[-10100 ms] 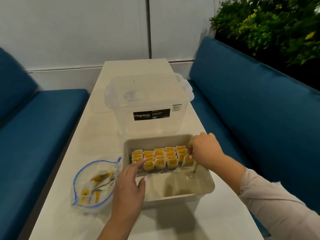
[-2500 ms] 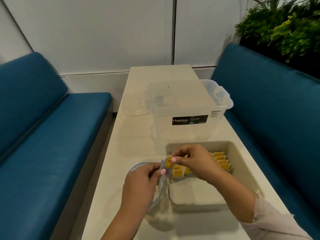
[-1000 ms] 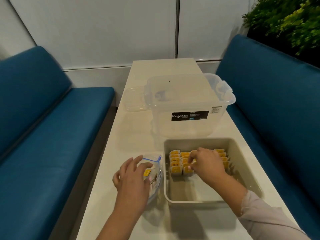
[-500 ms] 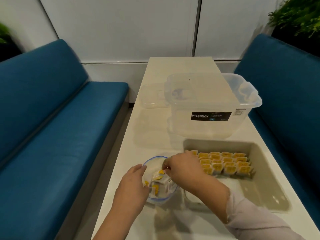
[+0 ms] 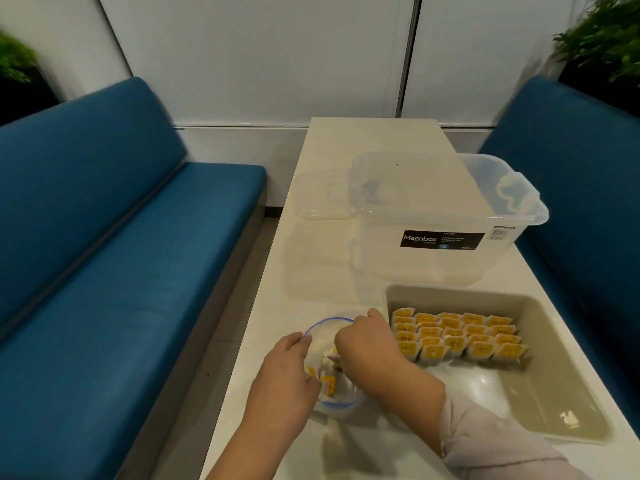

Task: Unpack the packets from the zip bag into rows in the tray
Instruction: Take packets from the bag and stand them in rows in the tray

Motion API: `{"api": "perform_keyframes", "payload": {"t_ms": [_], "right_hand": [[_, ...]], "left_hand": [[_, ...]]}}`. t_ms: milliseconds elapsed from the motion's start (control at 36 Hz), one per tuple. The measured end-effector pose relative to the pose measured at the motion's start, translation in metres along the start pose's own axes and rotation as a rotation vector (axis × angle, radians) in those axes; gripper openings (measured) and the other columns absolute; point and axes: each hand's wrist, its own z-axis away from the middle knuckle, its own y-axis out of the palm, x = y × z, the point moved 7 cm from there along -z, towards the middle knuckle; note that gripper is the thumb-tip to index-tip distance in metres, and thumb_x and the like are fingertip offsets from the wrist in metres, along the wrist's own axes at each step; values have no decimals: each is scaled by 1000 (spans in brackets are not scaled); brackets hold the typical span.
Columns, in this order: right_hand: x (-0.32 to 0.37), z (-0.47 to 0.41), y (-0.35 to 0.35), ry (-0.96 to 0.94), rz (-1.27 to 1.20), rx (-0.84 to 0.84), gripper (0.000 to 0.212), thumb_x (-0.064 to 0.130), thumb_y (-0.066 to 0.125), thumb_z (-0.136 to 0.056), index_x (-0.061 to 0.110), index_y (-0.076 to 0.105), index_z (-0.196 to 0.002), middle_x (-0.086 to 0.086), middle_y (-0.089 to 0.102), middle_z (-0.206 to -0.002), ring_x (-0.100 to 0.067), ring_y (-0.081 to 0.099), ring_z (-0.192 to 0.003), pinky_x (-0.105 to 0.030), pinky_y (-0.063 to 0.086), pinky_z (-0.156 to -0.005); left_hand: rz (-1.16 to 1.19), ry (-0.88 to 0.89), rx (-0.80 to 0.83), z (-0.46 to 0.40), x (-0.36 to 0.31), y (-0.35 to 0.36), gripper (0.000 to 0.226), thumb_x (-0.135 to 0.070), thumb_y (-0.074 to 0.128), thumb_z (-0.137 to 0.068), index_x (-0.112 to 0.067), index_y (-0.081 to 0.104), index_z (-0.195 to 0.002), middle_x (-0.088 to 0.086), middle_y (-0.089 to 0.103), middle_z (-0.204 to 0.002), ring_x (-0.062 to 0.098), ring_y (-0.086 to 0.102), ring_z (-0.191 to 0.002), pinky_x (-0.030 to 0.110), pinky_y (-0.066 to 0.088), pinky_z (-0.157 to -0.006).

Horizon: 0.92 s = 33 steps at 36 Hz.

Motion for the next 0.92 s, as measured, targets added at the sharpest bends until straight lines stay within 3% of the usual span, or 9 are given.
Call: {"api": "perform_keyframes", "payload": {"t_ms": [139,278,333,389,444,556,694,778,917], "right_hand": [[-24,14,-25,144,-194,-128,43,52,40,-95,21,69,-93,-3,68,-88,-23,57,-89,-35,32,-84],[-47,28,-46,270,-491,-255,27,42,47,-89,29,70,-94,8,72,-89,-15,61,-90,-29,28,-84],[-50,33,-54,279,-539,-325,23,38,49,-89,31,71,-93,11,72,-89,-12,60,-88,-28,28,-82],[-49,37,-60,245,-545,-385,22,38,50,-90,32,71,-94,13,71,-90,-9,58,-88,-27,28,-81],[-42,40,-65,207,-482,-453,20,40,53,-89,33,71,-92,13,69,-88,-9,58,-87,-29,29,-79],[-38,47,-68,239,-411,-586,11,40,61,-67,34,69,-62,13,61,-60,-10,59,-58,-26,33,-60],[-40,53,-72,195,-509,-496,24,45,49,-79,34,71,-76,15,66,-74,-7,60,-71,-27,29,-69],[-50,57,-71,186,-644,-476,15,39,54,-89,34,66,-95,17,68,-88,-5,57,-83,-23,25,-77],[-72,57,-75,216,-711,-422,19,36,57,-92,38,62,-110,17,61,-89,-8,56,-84,-24,38,-77]], "left_hand": [[65,30,-131,-1,-3,-14,40,-24,60,-86,-31,53,-124,-16,37,-135,6,33,-125,11,29,-90],[306,20,-203,-3,-10,-30,9,-28,59,-88,-35,58,-81,-14,61,-87,-2,56,-74,8,39,-60],[431,-33,-102,-7,-13,-24,10,-32,56,-90,-35,61,-82,-12,66,-80,-1,60,-75,12,46,-66],[672,-102,15,-8,-18,-14,12,-33,52,-92,-34,64,-89,-9,70,-88,4,66,-84,25,54,-77],[939,-173,134,-6,-25,-2,21,-32,49,-94,-25,68,-97,-4,73,-96,9,68,-90,26,54,-80],[1233,-228,176,-7,-36,4,27,-28,48,-94,-13,70,-99,6,73,-100,22,67,-96,34,53,-88],[1235,-187,123,-11,-39,3,26,-25,48,-95,-11,68,-103,10,73,-99,25,67,-94,36,54,-86],[1162,-146,101,-11,-41,2,24,-24,47,-96,-17,70,-102,9,73,-95,24,69,-90,32,57,-76],[951,-54,16,-12,-49,-2,22,-22,50,-95,-26,72,-90,2,73,-83,16,69,-81,24,55,-63]]}}
